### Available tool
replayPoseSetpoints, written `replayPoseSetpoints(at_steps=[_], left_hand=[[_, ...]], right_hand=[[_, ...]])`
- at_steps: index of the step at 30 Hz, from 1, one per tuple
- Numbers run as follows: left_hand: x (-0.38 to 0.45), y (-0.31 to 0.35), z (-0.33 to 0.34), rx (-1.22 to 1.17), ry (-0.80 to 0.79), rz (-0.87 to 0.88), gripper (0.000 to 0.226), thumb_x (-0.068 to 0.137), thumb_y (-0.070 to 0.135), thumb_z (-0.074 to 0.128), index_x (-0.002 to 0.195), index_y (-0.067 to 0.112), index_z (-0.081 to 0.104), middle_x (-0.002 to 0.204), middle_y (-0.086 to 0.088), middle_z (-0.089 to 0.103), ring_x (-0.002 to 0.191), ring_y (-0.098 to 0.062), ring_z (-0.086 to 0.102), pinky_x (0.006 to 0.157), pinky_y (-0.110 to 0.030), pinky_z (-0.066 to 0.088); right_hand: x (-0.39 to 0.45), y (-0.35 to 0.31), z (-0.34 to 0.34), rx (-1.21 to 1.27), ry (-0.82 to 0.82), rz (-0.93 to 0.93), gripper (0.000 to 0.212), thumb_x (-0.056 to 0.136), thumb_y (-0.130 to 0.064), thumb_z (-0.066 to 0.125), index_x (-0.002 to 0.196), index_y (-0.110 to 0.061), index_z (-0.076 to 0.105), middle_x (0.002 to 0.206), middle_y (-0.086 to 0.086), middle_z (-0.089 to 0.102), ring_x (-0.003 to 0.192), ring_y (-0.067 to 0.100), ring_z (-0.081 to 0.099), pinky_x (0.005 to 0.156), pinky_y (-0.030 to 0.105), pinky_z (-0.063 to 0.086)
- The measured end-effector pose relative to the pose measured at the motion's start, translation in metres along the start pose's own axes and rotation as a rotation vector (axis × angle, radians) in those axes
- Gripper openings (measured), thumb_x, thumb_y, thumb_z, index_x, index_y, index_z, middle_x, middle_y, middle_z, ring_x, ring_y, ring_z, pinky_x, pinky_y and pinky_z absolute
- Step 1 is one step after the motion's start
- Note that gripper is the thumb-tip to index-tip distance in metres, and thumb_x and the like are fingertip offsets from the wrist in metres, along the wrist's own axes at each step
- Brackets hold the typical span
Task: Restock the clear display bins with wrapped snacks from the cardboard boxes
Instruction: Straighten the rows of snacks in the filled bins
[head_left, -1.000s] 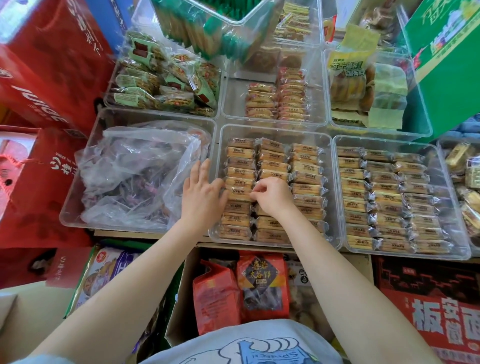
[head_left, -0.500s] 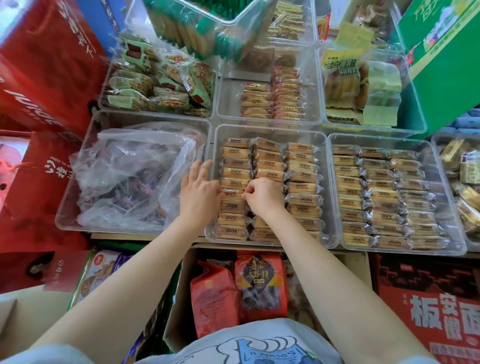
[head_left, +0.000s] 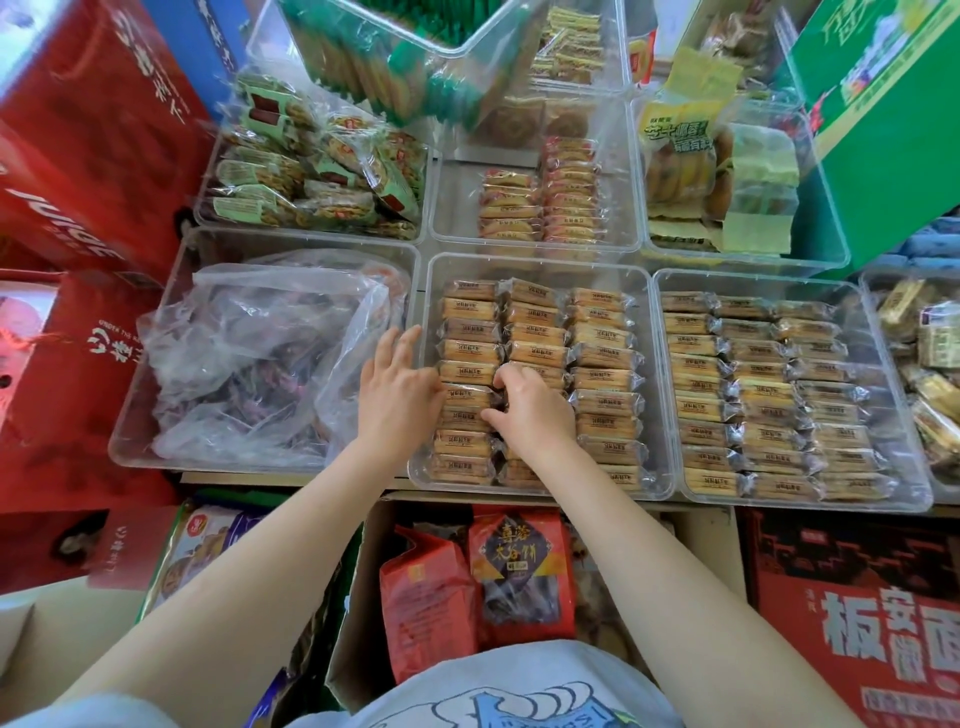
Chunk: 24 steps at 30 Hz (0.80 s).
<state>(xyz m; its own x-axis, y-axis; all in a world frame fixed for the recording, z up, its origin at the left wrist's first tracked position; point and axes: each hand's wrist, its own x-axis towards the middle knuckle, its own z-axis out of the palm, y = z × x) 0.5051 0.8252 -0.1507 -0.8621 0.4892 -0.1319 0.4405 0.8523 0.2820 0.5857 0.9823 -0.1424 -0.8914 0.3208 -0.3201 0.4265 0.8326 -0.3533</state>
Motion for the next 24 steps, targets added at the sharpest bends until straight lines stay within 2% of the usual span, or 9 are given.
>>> replayPoseSetpoints(at_steps=[4, 6, 8, 11, 15, 19, 21, 24], left_hand=[[-0.005, -0.004, -0.004, -0.053, 0.0, 0.032, 0.019, 0.089, 0.043, 0.072, 0.088, 0.025, 0.079, 0.163, -0.009, 0.028, 0.153, -0.033, 0.012, 0.117, -0.054, 0.023], [-0.009, -0.004, -0.003, -0.095, 0.006, 0.048, 0.017, 0.083, 0.041, 0.078, 0.086, 0.024, 0.078, 0.163, -0.01, 0.028, 0.152, -0.034, 0.012, 0.115, -0.056, 0.025], [-0.012, 0.0, -0.002, -0.111, -0.009, 0.038, 0.016, 0.082, 0.038, 0.08, 0.084, 0.023, 0.077, 0.164, -0.01, 0.025, 0.152, -0.034, 0.01, 0.115, -0.057, 0.026], [-0.009, 0.007, -0.005, -0.059, -0.046, 0.01, 0.016, 0.083, 0.04, 0.078, 0.088, 0.024, 0.075, 0.167, -0.008, 0.015, 0.154, -0.032, 0.003, 0.117, -0.054, 0.023], [-0.006, -0.001, 0.0, -0.079, -0.033, 0.037, 0.032, 0.084, 0.043, 0.076, 0.109, 0.025, 0.068, 0.167, -0.007, 0.015, 0.154, -0.03, 0.002, 0.118, -0.053, 0.022], [-0.007, -0.008, 0.009, -0.116, 0.039, 0.058, 0.039, 0.087, 0.043, 0.071, 0.119, 0.024, 0.061, 0.164, -0.011, 0.023, 0.153, -0.031, 0.009, 0.117, -0.054, 0.026], [-0.007, -0.007, 0.013, -0.093, 0.077, 0.08, 0.039, 0.089, 0.037, 0.071, 0.124, 0.023, 0.061, 0.163, -0.014, 0.026, 0.152, -0.034, 0.013, 0.114, -0.056, 0.03], [-0.007, -0.007, 0.019, -0.084, 0.156, 0.142, 0.027, 0.092, 0.025, 0.07, 0.118, 0.02, 0.067, 0.158, -0.016, 0.036, 0.148, -0.037, 0.023, 0.107, -0.059, 0.038]], right_hand=[[0.007, 0.003, -0.01, 0.163, 0.074, 0.027, 0.033, 0.094, -0.039, 0.065, 0.117, -0.02, 0.051, 0.105, -0.003, 0.058, 0.079, 0.017, 0.056, 0.056, 0.029, 0.042], [0.016, 0.002, -0.015, 0.177, 0.121, 0.024, 0.026, 0.098, -0.036, 0.06, 0.117, -0.02, 0.058, 0.108, -0.003, 0.059, 0.081, 0.016, 0.057, 0.059, 0.031, 0.048], [0.024, 0.0, -0.017, 0.114, 0.107, 0.004, 0.023, 0.1, -0.034, 0.056, 0.117, -0.02, 0.063, 0.114, -0.001, 0.061, 0.087, 0.019, 0.06, 0.066, 0.034, 0.054], [0.031, -0.005, -0.015, -0.044, 0.051, 0.026, 0.025, 0.099, -0.039, 0.058, 0.11, -0.018, 0.062, 0.111, 0.0, 0.061, 0.089, 0.022, 0.063, 0.069, 0.037, 0.057], [0.04, -0.01, -0.011, -0.166, -0.007, 0.087, 0.024, 0.098, -0.04, 0.059, 0.102, -0.016, 0.064, 0.104, 0.001, 0.062, 0.088, 0.024, 0.064, 0.066, 0.034, 0.051], [0.044, -0.002, -0.018, 0.18, -0.048, 0.169, 0.015, 0.097, -0.031, 0.064, 0.099, -0.02, 0.073, 0.1, -0.008, 0.062, 0.088, 0.017, 0.055, 0.067, 0.028, 0.043], [0.042, 0.003, -0.022, 0.296, -0.046, 0.151, 0.011, 0.096, -0.028, 0.065, 0.094, -0.021, 0.074, 0.096, -0.008, 0.06, 0.091, 0.016, 0.054, 0.073, 0.028, 0.041], [0.04, 0.002, -0.022, 0.387, -0.052, 0.099, 0.011, 0.095, -0.024, 0.066, 0.085, -0.023, 0.071, 0.09, -0.007, 0.062, 0.093, 0.018, 0.057, 0.081, 0.033, 0.045]])
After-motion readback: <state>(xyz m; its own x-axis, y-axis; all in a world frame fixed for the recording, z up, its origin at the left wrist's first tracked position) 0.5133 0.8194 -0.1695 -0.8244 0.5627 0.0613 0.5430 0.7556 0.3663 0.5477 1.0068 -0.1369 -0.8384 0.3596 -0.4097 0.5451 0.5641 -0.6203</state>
